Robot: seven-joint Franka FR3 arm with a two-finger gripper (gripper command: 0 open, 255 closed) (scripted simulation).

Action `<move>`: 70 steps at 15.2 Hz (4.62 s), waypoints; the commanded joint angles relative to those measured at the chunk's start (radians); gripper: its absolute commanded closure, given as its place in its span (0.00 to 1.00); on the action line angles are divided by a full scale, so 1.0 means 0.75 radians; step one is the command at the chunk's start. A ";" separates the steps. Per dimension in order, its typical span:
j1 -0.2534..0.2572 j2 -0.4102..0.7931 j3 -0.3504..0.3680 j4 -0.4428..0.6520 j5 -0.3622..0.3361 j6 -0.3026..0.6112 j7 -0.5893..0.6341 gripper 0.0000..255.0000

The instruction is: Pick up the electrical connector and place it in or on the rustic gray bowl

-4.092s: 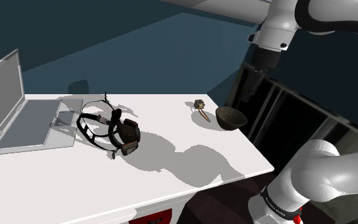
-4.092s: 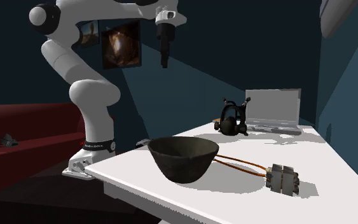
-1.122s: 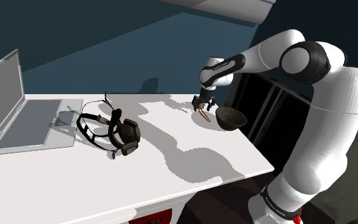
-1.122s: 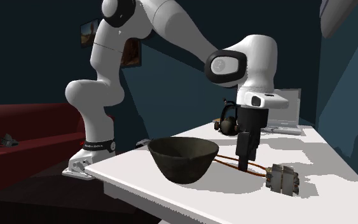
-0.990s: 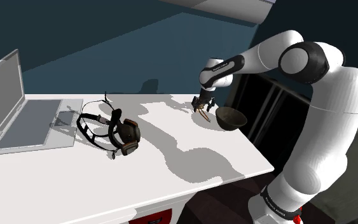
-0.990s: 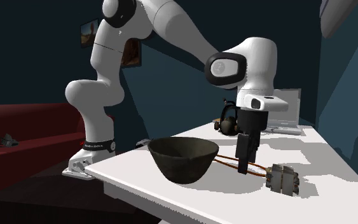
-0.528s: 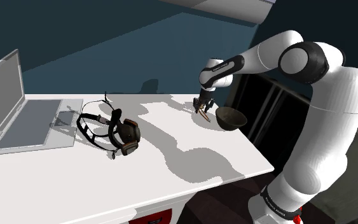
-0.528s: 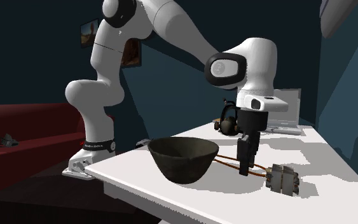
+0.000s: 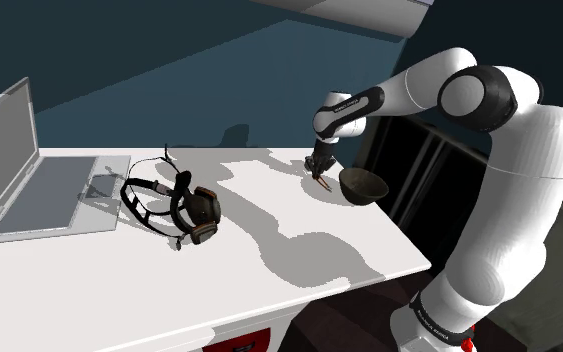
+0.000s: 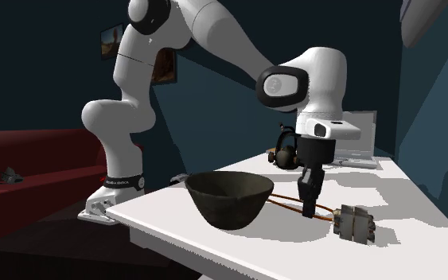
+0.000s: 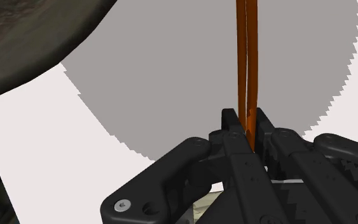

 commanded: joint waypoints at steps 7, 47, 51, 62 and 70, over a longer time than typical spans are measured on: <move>0.002 -0.065 -0.003 0.025 -0.006 -0.090 0.004 1.00; -0.092 -0.844 -0.102 -0.404 -0.110 -0.435 -0.134 1.00; -0.092 -0.821 -0.105 -0.456 -0.110 -0.360 -0.135 1.00; -0.092 -0.741 -0.113 -0.567 -0.104 -0.168 -0.140 1.00; -0.092 -0.740 -0.113 -0.567 -0.104 -0.168 -0.140 0.00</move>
